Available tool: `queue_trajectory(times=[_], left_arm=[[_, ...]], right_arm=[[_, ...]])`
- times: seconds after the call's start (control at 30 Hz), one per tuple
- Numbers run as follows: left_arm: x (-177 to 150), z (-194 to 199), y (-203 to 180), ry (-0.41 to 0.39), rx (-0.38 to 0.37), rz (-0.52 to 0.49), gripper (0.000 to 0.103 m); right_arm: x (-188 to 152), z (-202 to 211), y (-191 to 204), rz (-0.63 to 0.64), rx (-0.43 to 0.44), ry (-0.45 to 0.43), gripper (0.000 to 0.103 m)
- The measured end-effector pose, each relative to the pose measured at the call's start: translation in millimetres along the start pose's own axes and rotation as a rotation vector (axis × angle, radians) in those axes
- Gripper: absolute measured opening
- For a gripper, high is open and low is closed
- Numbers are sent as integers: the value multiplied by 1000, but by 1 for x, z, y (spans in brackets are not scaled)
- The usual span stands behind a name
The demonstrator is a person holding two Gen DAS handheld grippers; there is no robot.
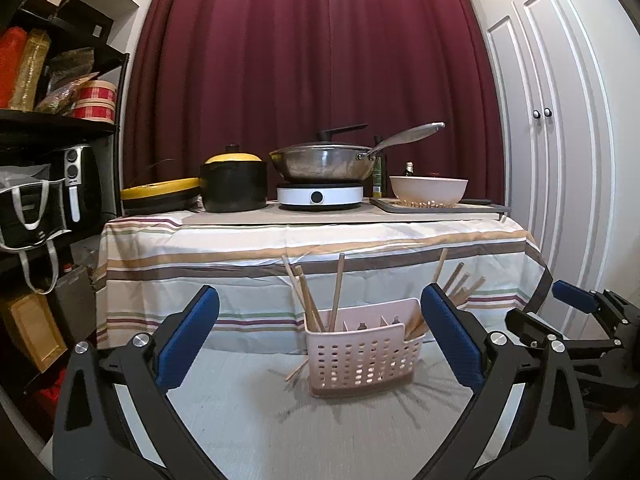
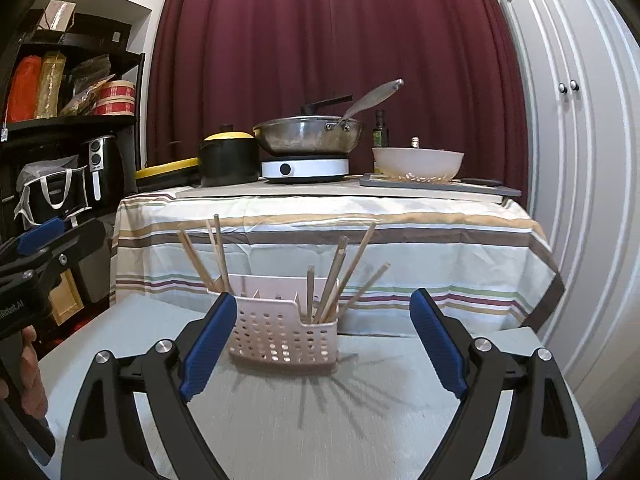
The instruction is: Organize utensils
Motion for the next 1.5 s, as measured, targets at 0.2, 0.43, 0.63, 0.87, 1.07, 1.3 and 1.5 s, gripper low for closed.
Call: queue_trajectory(times=[0.2, 0.43, 0.63, 0.87, 1.07, 1.3, 1.5], left_arm=[[2, 37, 8, -9, 18, 22, 99], [1, 61, 11, -13, 28, 35, 99], [-1, 72, 7, -12, 26, 39, 99], [0, 78, 3, -19, 29, 35, 99], [-1, 78, 3, -19, 28, 37, 99], [-3, 83, 1, -18, 26, 44, 99], [-4, 82, 1, -12, 61, 42, 99]], right_arm=[[7, 35, 0, 1, -14, -24, 86], [10, 59, 5, 14, -28, -47, 87], [9, 66, 6, 15, -31, -56, 87], [9, 73, 5, 11, -33, -63, 87], [9, 75, 5, 11, -36, -66, 87], [10, 75, 1, 9, -38, -64, 87], [10, 75, 0, 9, -39, -62, 87]])
Point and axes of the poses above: each gripper's, at about its wrist camera, not at the fingertips, and z roughly against the way its jaws point, y to its left, x to its top, the point moved 8 cm from there along -z, roughly the way its jaws point, and after that the axes turned 2 degrees about z, right-handed, at the moved point
